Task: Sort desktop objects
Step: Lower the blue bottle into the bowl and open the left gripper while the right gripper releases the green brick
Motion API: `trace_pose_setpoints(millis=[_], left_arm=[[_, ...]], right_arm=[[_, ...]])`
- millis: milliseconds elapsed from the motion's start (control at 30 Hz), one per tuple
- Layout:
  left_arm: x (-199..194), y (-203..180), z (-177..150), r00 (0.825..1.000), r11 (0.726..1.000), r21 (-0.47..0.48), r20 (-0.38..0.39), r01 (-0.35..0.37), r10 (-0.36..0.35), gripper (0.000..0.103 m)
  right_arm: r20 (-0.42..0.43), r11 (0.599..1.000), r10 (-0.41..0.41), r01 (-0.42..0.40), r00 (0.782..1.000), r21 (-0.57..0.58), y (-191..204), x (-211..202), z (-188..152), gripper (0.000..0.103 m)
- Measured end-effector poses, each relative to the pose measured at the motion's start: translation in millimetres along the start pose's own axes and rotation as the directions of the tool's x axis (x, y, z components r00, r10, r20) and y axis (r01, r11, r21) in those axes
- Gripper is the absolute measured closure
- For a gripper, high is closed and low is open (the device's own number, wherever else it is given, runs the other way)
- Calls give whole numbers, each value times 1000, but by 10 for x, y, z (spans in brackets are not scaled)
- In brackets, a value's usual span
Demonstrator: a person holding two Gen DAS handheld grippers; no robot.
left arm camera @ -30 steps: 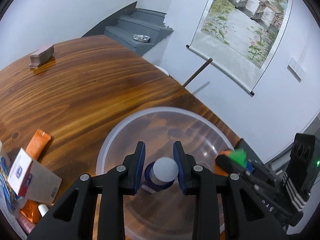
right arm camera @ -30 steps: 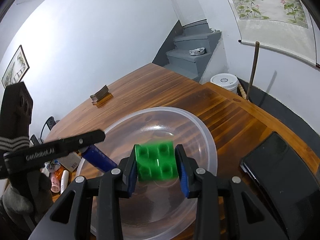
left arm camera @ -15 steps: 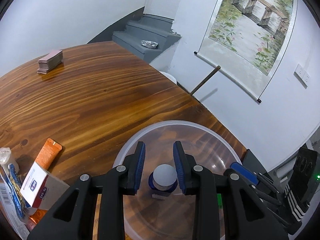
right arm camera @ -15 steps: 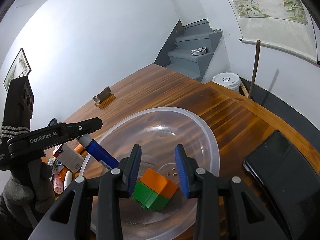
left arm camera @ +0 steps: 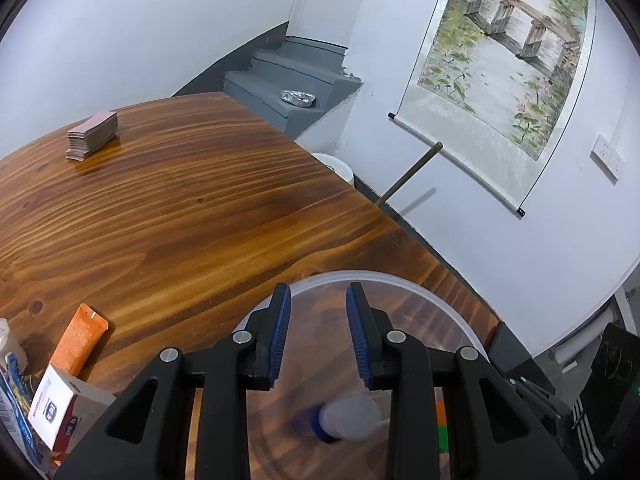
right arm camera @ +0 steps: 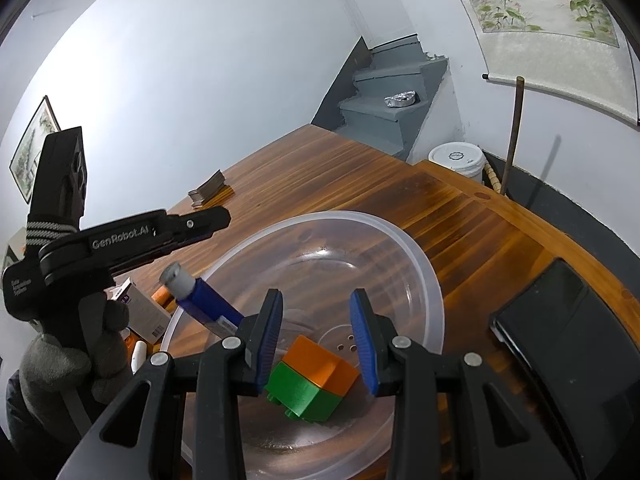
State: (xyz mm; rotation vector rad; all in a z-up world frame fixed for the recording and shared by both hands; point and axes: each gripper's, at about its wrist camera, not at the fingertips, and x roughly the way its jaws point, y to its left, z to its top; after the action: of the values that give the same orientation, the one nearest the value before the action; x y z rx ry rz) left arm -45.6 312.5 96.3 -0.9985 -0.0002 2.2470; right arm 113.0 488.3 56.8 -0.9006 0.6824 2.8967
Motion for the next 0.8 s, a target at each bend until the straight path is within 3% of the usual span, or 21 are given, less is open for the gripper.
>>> trace_pose_setpoints(millis=[433,800], left_arm=[[-125,66,-255,998,1000,-6,-52,-30,30,71],[-440,-9,-562,998,1000,6,-64,-3,3,71]], right_arm=[[-9,1000,5,-5,1000,4,-11,19,3,64],[-11,1000,-2,2,1000,6,-38,5,-13,64]])
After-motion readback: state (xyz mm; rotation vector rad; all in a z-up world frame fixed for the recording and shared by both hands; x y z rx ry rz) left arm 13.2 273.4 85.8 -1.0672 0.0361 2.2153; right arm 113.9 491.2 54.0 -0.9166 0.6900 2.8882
